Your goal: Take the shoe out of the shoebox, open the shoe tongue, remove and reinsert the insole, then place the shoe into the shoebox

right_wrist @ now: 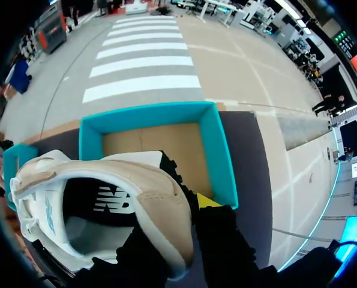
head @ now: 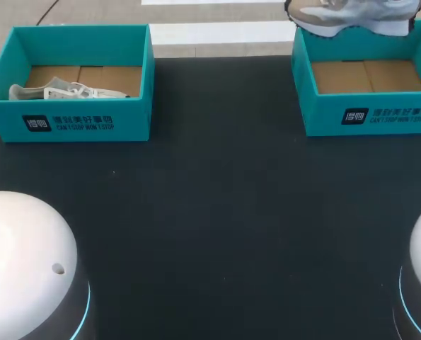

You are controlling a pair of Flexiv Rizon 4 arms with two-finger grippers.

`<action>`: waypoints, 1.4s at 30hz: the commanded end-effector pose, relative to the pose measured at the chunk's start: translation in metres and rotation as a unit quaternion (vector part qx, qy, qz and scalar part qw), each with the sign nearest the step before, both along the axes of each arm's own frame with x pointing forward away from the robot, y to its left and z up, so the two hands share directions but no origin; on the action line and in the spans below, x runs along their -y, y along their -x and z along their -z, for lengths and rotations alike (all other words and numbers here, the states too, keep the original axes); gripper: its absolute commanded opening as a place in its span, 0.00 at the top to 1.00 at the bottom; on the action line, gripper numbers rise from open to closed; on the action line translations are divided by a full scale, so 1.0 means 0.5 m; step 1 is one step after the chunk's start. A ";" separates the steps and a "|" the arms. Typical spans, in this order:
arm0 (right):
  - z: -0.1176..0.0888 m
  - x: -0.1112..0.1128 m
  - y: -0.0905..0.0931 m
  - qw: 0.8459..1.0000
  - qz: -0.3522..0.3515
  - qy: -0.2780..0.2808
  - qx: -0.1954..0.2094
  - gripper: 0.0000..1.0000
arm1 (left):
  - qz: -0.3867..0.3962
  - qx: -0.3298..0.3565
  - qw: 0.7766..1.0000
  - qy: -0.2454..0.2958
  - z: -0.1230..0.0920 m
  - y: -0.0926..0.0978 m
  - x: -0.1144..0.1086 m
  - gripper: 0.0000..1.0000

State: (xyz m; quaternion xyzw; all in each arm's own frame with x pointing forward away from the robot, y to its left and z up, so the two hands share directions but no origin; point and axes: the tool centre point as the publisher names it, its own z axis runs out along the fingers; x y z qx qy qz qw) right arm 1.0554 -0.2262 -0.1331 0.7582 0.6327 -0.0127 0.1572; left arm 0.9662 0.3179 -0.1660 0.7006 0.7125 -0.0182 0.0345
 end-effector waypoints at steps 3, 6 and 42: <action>-0.017 -0.067 0.087 0.999 0.004 0.016 0.039 1.00 | 0.000 0.002 1.000 -0.002 0.000 0.004 0.000 0.00; -0.011 -0.098 0.119 0.999 0.004 0.021 0.038 1.00 | 0.000 0.002 1.000 -0.002 0.000 0.004 0.000 0.00; -0.042 -0.398 0.482 1.000 0.022 0.018 0.005 1.00 | 0.000 0.002 1.000 -0.002 0.000 0.004 0.000 0.00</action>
